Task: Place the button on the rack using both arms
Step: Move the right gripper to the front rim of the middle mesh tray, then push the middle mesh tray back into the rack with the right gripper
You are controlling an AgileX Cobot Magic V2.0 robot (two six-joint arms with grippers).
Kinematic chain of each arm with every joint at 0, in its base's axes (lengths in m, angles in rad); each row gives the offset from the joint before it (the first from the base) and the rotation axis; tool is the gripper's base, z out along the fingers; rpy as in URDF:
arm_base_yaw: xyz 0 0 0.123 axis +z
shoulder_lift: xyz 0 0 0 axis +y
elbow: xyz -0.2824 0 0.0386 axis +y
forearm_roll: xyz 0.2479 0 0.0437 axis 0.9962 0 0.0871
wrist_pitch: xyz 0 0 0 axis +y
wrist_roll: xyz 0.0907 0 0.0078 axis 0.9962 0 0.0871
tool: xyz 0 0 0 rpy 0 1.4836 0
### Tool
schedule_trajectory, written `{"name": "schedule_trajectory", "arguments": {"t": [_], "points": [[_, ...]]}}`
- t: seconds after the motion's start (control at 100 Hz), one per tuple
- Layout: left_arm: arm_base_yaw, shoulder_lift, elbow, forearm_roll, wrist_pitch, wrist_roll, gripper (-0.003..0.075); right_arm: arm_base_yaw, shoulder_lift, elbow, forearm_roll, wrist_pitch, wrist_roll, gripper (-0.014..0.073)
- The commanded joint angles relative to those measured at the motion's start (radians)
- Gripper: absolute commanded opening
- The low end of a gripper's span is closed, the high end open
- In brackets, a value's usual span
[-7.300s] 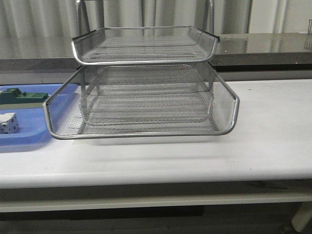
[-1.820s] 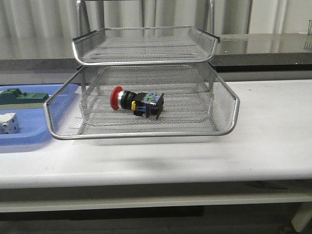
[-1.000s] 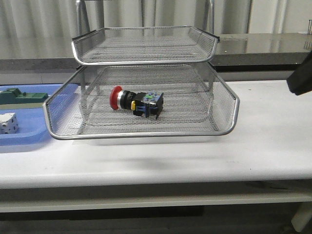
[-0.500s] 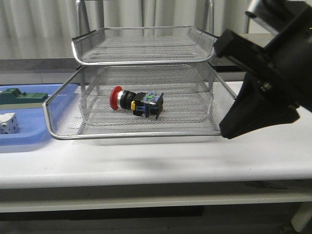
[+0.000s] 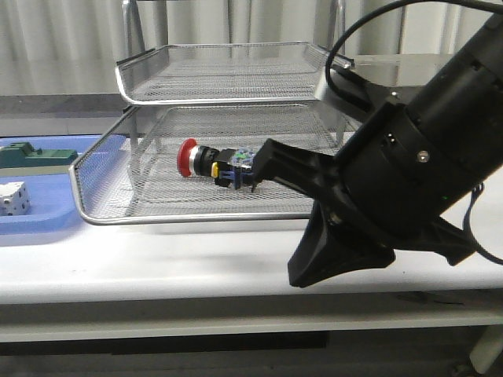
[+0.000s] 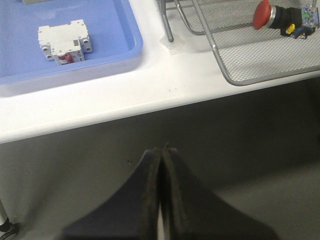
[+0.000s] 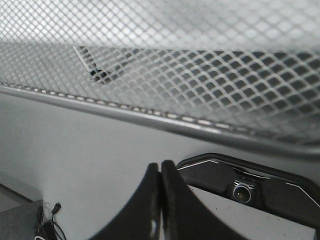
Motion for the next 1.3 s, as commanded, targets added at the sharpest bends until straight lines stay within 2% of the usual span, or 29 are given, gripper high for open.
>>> {"name": "schedule_trajectory", "arguments": {"t": [0.0, 0.32, 0.67, 0.94, 1.29], "points": [[0.002, 0.004, -0.023, -0.021, -0.062, -0.012, -0.0021, 0.014, -0.028, -0.030, 0.030, -0.064, -0.002, -0.0060], [0.002, 0.004, -0.023, -0.021, -0.062, -0.012, -0.0021, 0.015, -0.028, -0.030, 0.032, -0.151, -0.002, -0.0060], [0.002, 0.004, -0.023, -0.021, -0.062, -0.012, -0.0021, 0.015, 0.019, -0.032, 0.034, -0.184, -0.002, -0.0060], [0.002, 0.004, -0.023, -0.021, -0.062, -0.012, -0.0021, 0.015, 0.033, -0.110, 0.034, -0.206, -0.015, -0.0060], [0.002, 0.004, -0.023, -0.021, -0.062, -0.012, -0.0021, 0.015, 0.150, -0.232, 0.019, -0.205, -0.026, -0.0060]]}}
